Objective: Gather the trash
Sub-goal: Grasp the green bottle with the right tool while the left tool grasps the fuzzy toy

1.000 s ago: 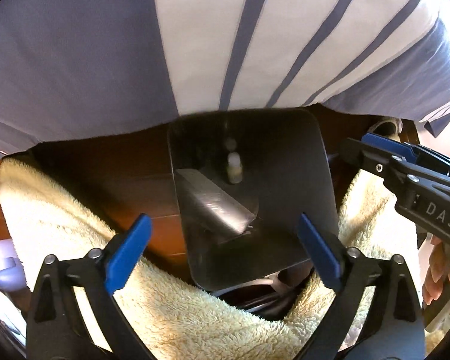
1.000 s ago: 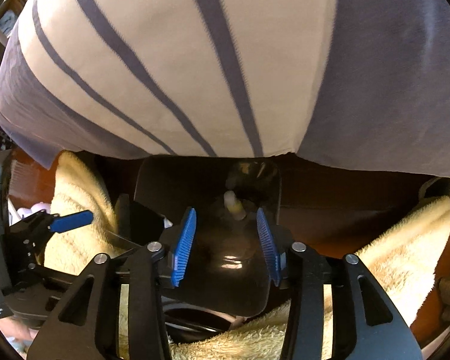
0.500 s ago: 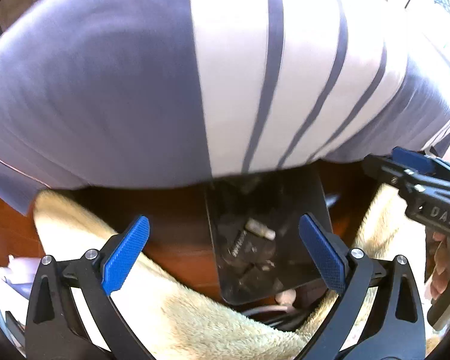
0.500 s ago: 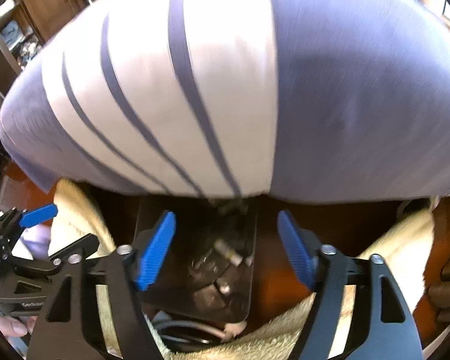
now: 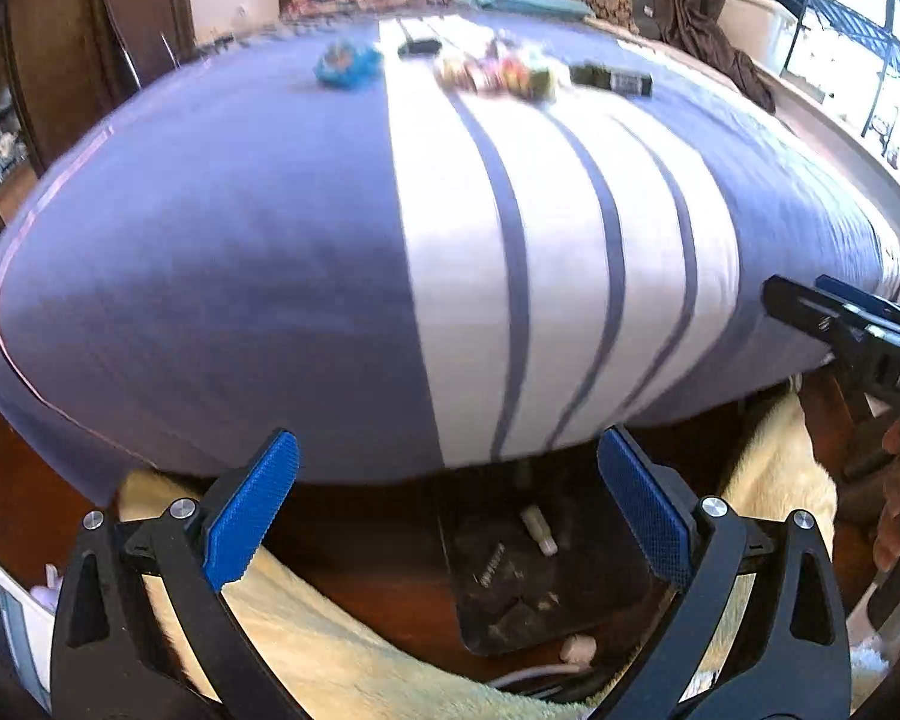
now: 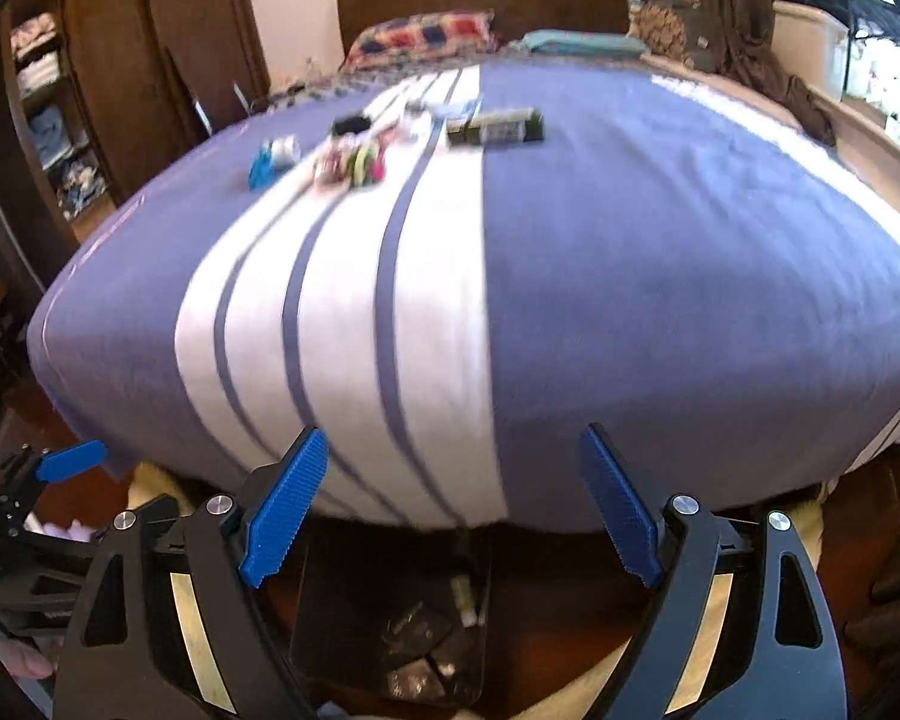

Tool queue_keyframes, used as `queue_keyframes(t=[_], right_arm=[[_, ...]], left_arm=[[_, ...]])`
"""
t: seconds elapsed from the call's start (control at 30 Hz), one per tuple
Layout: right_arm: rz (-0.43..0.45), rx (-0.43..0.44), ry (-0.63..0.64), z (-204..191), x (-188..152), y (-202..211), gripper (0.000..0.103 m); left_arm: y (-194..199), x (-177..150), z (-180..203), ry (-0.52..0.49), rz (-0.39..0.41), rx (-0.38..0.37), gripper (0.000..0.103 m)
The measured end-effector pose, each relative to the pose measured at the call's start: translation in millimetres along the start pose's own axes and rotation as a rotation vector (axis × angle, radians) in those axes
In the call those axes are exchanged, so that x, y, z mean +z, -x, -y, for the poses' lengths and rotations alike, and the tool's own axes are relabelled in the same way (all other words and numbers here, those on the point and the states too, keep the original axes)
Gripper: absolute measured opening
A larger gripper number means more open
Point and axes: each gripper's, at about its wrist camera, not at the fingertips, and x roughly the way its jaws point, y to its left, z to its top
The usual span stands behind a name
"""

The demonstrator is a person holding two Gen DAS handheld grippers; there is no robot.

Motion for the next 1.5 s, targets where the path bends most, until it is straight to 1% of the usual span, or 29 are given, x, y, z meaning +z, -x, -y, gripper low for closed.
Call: queue_keyframes(t=[0.2,0.33,0.4,0.5,0.57,0.7,0.73,0.8,1.0,1.03,1.1,1.17,1.23,1.3,1.33,1.4,1.43,1.47,1.5], right_arm=[[0.075,-0.048,-0.012,15.1,39.4,-1.5,0.086],[0.079,-0.061,-0.026,23.2,64.5,-23.9,0.086],[0.071,-0.069,-0.036,27.5,78.7,-39.9,0.086],[0.049,-0.087,-0.049,33.4,101.2,-67.4,0.086],[0.022,-0.096,-0.035,32.6,118.0,-90.1,0.086],[-0.028,-0.105,-0.014,26.6,144.2,-132.2,0.086],[-0.035,-0.103,-0.015,25.5,147.6,-138.5,0.087],[-0.046,-0.104,-0.018,21.8,158.3,-153.0,0.095],[-0.091,-0.139,0.017,8.8,181.8,-181.8,0.095],[-0.101,-0.148,0.026,7.8,183.9,-185.9,0.095],[-0.105,-0.149,0.038,9.0,186.8,-188.8,0.085],[-0.097,-0.142,0.035,12.8,188.9,-187.8,0.085],[-0.089,-0.129,0.023,20.0,190.3,-186.5,0.085],[-0.077,-0.122,0.005,29.1,189.3,-180.7,0.085],[-0.071,-0.125,-0.004,32.5,188.3,-177.9,0.085],[-0.064,-0.127,-0.022,41.4,185.9,-171.7,0.085],[-0.062,-0.128,-0.026,43.6,185.5,-170.7,0.085],[-0.057,-0.129,-0.034,48.8,182.5,-166.9,0.085],[-0.056,-0.128,-0.039,51.8,180.2,-164.5,0.085]], left_arm=[[6.5,41.4,-8.9,0.011,0.079,0.021,0.095],[-1.2,70.6,-10.9,0.021,0.11,0.016,0.095],[-10.3,87.6,-9.1,0.025,0.112,0.007,0.095],[-24.3,102.6,-2.8,0.018,0.107,-0.023,0.095],[-37.5,113.2,3.2,0.009,0.095,-0.034,0.095],[-58.5,126.2,10.0,-0.001,0.078,-0.045,0.095],[-63.7,130.3,12.4,-0.005,0.075,-0.052,0.095],[-69.7,135.1,15.6,-0.011,0.072,-0.064,0.095],[-86.6,151.9,21.0,0.002,0.064,-0.114,0.095],[-88.8,154.2,21.8,0.003,0.063,-0.119,0.095],[-94.6,159.0,25.2,0.002,0.06,-0.121,0.094],[-98.3,163.2,28.4,-0.005,0.062,-0.128,0.094],[-101.1,169.5,32.3,-0.012,0.067,-0.137,0.092],[-104.4,177.2,38.6,-0.03,0.071,-0.143,0.081],[-106.2,181.5,41.9,-0.038,0.07,-0.15,0.079],[-112.5,189.9,47.3,-0.049,0.061,-0.155,0.069],[-115.5,192.6,49.6,-0.051,0.055,-0.158,0.066],[-117.3,194.6,51.5,-0.052,0.051,-0.161,0.061],[-120.6,197.3,54.1,-0.055,0.046,-0.162,0.06]])
